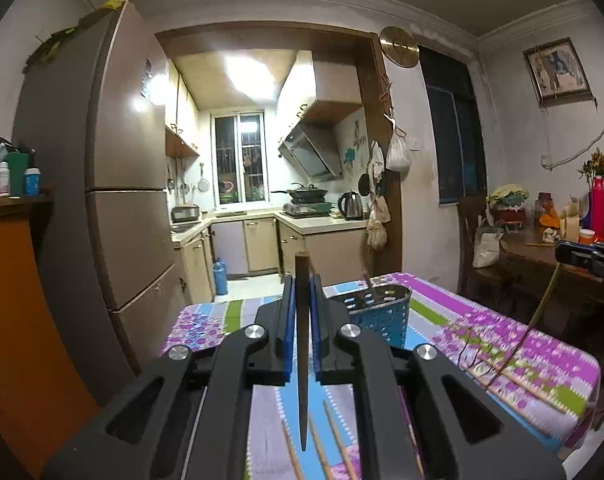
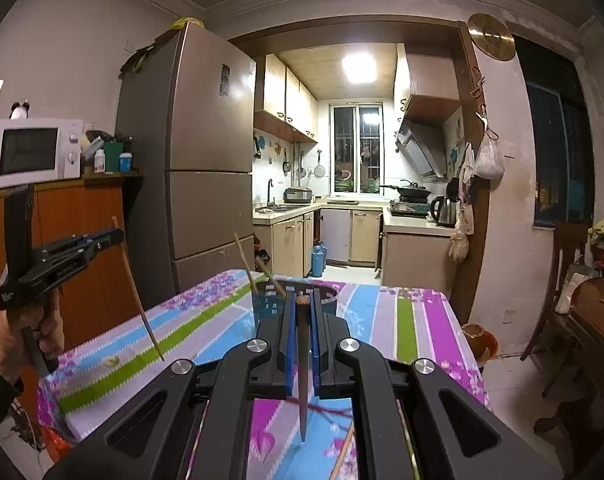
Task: Organize utensils
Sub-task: 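Lift both chopsticks upright and carry them above the blue holder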
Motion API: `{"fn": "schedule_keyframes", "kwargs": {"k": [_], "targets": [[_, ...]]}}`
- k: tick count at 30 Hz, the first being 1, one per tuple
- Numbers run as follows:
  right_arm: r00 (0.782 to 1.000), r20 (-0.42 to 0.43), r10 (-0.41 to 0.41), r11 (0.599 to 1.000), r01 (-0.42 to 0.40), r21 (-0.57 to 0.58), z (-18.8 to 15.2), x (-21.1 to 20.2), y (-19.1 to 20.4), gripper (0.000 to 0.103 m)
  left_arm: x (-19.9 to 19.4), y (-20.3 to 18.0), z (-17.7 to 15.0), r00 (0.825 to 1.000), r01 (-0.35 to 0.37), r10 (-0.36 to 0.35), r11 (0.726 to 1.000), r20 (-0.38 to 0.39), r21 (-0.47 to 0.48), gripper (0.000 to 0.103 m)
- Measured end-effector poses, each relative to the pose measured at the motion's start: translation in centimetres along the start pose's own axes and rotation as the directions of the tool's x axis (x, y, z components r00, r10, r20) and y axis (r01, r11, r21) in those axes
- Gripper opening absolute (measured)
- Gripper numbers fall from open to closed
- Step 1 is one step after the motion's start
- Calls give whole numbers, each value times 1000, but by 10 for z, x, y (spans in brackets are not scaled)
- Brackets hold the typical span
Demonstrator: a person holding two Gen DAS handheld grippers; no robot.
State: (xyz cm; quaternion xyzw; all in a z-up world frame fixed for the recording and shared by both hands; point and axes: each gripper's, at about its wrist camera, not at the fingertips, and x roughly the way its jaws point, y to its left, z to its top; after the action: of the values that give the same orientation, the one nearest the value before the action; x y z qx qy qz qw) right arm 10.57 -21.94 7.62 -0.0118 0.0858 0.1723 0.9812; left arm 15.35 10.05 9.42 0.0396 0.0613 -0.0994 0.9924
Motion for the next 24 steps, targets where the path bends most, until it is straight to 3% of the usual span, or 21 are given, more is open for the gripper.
{"fn": "schedule_keyframes", "kwargs": {"k": [7, 16, 20, 24], "targets": [[1000, 19, -1, 1000, 0, 10, 58, 31, -18, 8, 24, 8, 52, 1000, 8, -7, 999, 31, -36, 5], [997, 74, 3, 1000, -1, -19, 151, 83, -30, 8, 57, 4, 146, 988, 31, -15, 994, 151, -102, 5], [998, 64, 8, 1000, -8, -11, 173, 119, -36, 8, 84, -9, 156, 988, 34, -18, 994, 156, -99, 5], [999, 34, 22, 1000, -22, 10, 175, 152, -43, 8, 119, -23, 147, 992, 40, -29, 995, 122, -86, 5]]}}
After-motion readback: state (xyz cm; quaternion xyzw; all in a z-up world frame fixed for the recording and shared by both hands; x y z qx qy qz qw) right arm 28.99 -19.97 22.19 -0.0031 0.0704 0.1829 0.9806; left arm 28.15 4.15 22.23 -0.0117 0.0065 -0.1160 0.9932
